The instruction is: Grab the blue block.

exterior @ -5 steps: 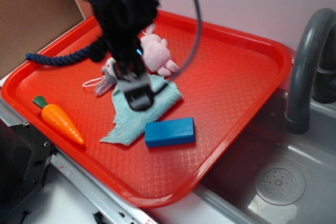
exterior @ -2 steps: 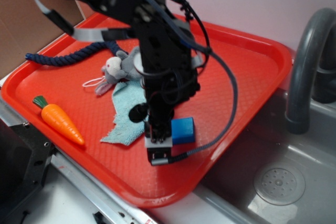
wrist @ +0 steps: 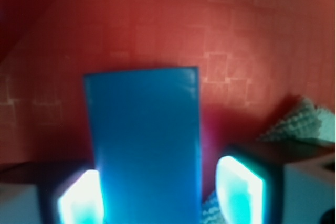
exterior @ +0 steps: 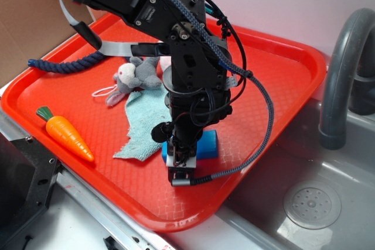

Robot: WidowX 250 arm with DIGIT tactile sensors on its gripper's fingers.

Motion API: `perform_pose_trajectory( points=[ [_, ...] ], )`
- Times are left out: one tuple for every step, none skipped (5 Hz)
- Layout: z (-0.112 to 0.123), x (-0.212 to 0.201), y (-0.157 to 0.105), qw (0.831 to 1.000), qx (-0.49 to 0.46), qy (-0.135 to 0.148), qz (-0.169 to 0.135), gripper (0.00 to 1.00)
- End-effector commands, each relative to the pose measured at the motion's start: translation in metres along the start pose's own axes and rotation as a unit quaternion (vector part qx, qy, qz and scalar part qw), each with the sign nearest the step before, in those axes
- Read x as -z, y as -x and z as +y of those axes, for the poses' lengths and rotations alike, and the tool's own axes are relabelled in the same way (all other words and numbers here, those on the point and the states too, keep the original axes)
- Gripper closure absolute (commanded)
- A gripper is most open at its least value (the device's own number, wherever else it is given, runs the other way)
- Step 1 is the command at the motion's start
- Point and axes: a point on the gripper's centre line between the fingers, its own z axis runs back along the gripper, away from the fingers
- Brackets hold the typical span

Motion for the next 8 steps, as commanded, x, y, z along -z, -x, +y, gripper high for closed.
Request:
perform_pose_trajectory(
  points=[
    [-0.001,-0.007,-0.004,1.000,-0.010,0.011,-0.001,1.00],
    [0.004,-0.021,0.004,0.999,-0.033,0.031,-0.005,1.00],
    [0.015,-0.067,0.026,0.992,-0.113,0.034,-0.046,1.00],
    [0.036,-0.108,0.062,0.975,-0.194,0.059,-0.097,1.00],
    [0.049,-0.146,0.115,0.945,-0.293,0.055,-0.136,1.00],
    [0.048,-0.173,0.143,0.930,-0.333,0.038,-0.149,1.00],
    [0.050,-0.166,0.160,0.928,-0.336,0.050,-0.153,1.00],
    [0.050,-0.162,0.161,0.927,-0.348,0.061,-0.128,1.00]
  ],
)
